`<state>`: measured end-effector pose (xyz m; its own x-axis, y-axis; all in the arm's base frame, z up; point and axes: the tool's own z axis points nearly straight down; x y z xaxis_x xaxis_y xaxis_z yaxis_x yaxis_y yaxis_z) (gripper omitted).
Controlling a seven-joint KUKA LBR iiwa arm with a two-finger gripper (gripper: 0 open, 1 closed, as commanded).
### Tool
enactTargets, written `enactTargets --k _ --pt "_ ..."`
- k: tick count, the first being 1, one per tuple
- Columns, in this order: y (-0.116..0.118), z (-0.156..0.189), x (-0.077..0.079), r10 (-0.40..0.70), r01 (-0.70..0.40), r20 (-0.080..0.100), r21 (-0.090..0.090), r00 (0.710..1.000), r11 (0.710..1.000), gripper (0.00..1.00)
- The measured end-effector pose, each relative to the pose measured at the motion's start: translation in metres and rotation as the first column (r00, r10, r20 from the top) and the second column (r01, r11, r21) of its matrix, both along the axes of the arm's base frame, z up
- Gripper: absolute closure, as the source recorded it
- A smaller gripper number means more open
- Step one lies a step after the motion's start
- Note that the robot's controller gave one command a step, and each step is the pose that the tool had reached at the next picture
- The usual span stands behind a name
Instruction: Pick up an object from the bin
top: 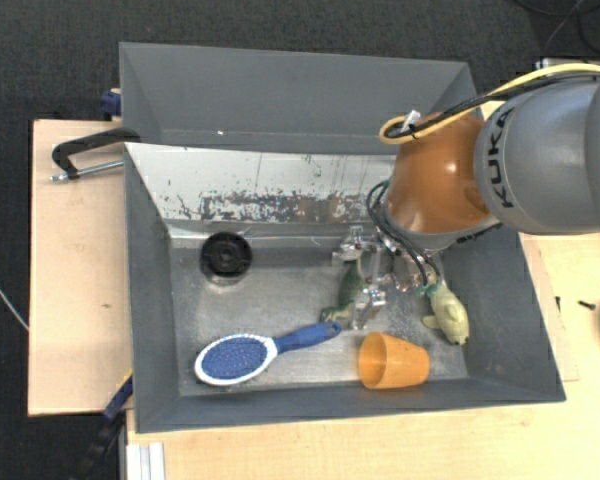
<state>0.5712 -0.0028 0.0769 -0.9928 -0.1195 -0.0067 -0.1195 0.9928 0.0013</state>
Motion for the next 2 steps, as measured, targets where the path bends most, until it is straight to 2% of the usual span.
enactTargets --k 1,2 --pt "0.000 0.000 0.000 0.000 0.000 0.000 0.000 1.000 1.000 1.00" --pt "0.001 0.052 0.003 -0.001 0.001 0.005 -0.001 1.000 1.000 1.00"
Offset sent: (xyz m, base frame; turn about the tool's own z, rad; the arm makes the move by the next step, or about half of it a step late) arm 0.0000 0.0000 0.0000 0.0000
